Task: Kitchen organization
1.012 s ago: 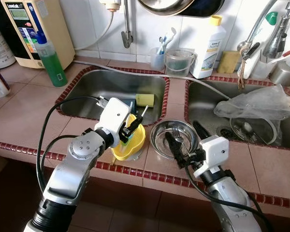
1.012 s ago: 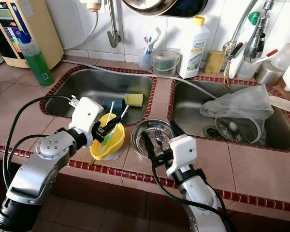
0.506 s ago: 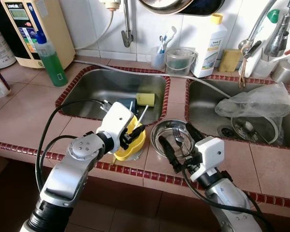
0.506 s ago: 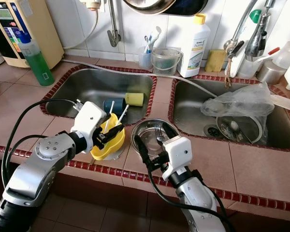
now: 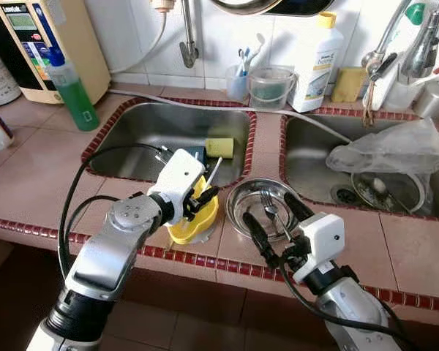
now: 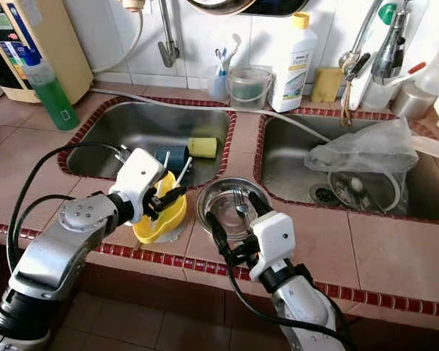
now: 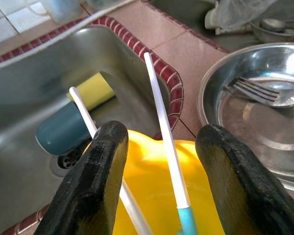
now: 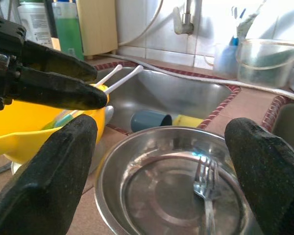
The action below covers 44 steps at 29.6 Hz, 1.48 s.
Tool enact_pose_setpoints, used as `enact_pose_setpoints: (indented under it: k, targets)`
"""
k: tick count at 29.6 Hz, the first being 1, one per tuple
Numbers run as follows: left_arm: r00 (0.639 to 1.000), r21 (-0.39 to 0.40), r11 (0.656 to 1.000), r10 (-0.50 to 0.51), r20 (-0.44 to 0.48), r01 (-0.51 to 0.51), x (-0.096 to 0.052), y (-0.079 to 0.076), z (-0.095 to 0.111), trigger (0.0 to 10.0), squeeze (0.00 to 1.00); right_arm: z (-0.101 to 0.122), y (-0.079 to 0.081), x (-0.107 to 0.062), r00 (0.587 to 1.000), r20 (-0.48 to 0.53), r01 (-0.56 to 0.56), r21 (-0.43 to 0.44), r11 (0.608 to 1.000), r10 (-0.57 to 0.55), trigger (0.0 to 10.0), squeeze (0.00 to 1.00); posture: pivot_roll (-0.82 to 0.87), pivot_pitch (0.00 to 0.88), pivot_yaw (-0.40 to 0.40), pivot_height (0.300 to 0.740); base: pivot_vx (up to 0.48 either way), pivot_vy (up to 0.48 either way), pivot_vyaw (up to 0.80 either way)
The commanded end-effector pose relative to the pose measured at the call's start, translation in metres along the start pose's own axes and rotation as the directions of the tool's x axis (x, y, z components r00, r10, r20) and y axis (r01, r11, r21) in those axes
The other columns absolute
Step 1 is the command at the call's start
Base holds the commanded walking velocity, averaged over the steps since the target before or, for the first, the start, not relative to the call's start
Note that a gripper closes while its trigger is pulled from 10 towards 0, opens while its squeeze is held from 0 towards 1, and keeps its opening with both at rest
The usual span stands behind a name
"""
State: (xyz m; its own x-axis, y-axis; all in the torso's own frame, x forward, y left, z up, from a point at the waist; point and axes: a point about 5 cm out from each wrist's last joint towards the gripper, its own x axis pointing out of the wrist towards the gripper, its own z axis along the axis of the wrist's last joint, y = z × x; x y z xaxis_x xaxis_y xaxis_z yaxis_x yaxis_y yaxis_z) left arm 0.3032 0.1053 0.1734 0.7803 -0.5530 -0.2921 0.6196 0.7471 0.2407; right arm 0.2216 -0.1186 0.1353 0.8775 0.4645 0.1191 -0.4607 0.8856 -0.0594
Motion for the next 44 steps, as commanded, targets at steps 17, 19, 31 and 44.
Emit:
enact_pose_setpoints:
  k: [17, 19, 31, 44]
  targets:
    - [0.998, 0.044, 0.998, 0.035, -0.047, -0.033, -0.001, 0.014, 0.001, 10.0, 0.0, 0.003, 0.004, -0.002, 1.0, -0.003, 0.011, 0.012, 1.0, -0.011, 10.0, 0.0, -0.08, 0.1, 0.092, 0.74, 0.0, 0.0, 0.0]
    - [0.998, 0.049, 0.998, 0.038, -0.044, -0.036, -0.004, 0.017, 0.002, 10.0, 0.0, 0.003, 0.004, -0.001, 1.0, -0.002, 0.005, 0.009, 1.0, -0.005, 10.0, 0.0, -0.07, 0.099, 0.089, 0.74, 0.0, 0.0, 0.0]
    - [0.997, 0.046, 0.997, 0.063, -0.046, -0.061, -0.017, 0.034, 0.004, 10.0, 0.0, 0.002, 0.004, 0.0, 1.0, -0.004, -0.011, 0.004, 1.0, 0.011, 10.0, 0.0, -0.06, 0.098, 0.076, 0.74, 0.0, 0.0, 0.0]
    - [1.0, -0.079, 0.997, -0.019, 0.005, 0.019, -0.005, 0.008, 0.019, 10.0, 0.0, 0.002, 0.004, 0.003, 1.0, -0.001, -0.015, 0.0, 1.0, 0.015, 10.0, 0.0, -0.07, 0.089, 0.08, 0.74, 0.0, 0.0, 0.0]
